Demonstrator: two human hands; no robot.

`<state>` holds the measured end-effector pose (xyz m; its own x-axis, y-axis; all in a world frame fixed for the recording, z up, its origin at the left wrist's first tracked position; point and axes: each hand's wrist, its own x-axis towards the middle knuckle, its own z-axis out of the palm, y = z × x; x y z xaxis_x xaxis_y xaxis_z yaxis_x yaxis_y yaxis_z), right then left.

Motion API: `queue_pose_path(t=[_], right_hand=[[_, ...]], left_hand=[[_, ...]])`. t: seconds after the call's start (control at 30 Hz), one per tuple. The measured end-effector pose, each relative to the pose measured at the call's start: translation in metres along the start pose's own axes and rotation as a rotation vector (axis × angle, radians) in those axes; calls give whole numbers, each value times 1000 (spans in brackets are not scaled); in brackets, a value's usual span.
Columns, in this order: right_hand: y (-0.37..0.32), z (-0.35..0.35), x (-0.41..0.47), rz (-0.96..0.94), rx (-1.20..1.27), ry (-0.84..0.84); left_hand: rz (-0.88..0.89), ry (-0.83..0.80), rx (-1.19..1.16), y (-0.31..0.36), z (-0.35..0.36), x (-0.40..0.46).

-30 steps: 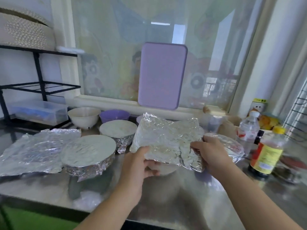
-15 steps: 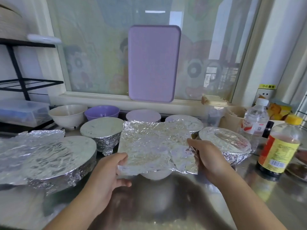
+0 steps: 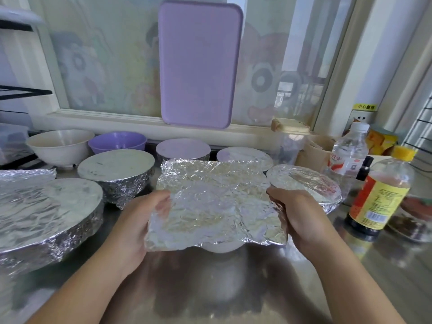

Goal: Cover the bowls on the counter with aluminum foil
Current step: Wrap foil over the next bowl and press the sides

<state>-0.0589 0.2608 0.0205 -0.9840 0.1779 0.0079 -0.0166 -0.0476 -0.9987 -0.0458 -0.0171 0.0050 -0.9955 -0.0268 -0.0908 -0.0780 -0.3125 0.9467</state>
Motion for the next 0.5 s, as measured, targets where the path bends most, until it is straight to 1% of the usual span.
queue_pose_path(t=[0.07, 0.13, 0.27, 0.37, 0.5], right_hand=[[2, -2, 3, 3, 2, 28], [5, -2, 3, 25, -7, -2], [3, 6, -3, 31, -2, 21], [2, 8, -5, 63, -2, 28], [2, 4, -5, 77, -31, 34]], left_hand=[[-2, -12, -7, -2, 1, 1], [-19, -6, -30, -4, -1, 2], [-71, 59, -44, -5, -7, 2], [-113, 45, -44, -6, -9, 0], [-75, 13, -93, -3, -8, -9]])
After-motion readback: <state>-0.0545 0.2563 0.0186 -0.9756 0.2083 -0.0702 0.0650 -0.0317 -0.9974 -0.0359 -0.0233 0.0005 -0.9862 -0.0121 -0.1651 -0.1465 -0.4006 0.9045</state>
